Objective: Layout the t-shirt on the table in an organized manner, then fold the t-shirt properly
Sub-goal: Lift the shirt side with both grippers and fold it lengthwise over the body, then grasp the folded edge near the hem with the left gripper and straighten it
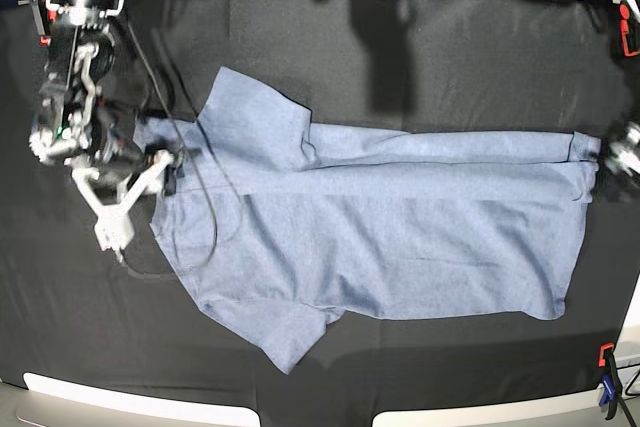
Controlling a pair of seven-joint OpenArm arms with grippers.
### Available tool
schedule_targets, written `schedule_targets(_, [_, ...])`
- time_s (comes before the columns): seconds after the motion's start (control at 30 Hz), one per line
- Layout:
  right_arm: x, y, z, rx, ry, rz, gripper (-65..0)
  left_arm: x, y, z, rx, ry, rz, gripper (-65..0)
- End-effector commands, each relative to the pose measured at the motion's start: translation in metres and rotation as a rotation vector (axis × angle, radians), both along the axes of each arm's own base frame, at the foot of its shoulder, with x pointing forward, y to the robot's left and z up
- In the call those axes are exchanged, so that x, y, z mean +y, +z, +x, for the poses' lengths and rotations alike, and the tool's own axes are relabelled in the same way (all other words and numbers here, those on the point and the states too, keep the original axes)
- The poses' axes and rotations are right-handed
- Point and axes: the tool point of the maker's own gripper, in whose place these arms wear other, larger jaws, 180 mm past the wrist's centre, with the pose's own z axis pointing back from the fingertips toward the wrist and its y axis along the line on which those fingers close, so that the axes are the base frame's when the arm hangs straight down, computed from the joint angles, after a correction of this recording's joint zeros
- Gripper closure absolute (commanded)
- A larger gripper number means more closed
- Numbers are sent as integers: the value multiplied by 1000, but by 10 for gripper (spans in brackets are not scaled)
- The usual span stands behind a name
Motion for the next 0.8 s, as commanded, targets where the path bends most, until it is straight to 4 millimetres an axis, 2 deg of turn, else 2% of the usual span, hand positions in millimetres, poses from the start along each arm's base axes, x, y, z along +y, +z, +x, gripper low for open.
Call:
schedule_targets(0.0, [-4, 23, 17, -77, 0, -5, -267, 9, 32, 16, -101, 9, 20, -295])
schedule_targets(0.07, [-3, 32, 26, -105, 0, -3, -267, 11, 43, 28, -138, 28, 38, -293])
schedule_targets(0.17, [-3, 38, 32, -122, -1, -1, -267, 3, 39, 53, -133, 20, 63, -290])
schedule_targets(0.33, [-4, 38, 32, -124, -2, -6, -267, -14, 28, 111, -145, 18, 79, -290])
schedule_targets(0.5, [-3, 38, 32, -120, -1, -4, -267, -12, 40, 165, -188, 47, 141, -289])
schedule_targets(0.63, [-3, 37, 32, -119, -1, -4, -267, -1, 32, 178, -174, 119, 153, -249])
schedule_targets(0.77, [-3, 37, 31, -116, -1, -4, -267, 8, 3, 166, -115, 179, 183, -247])
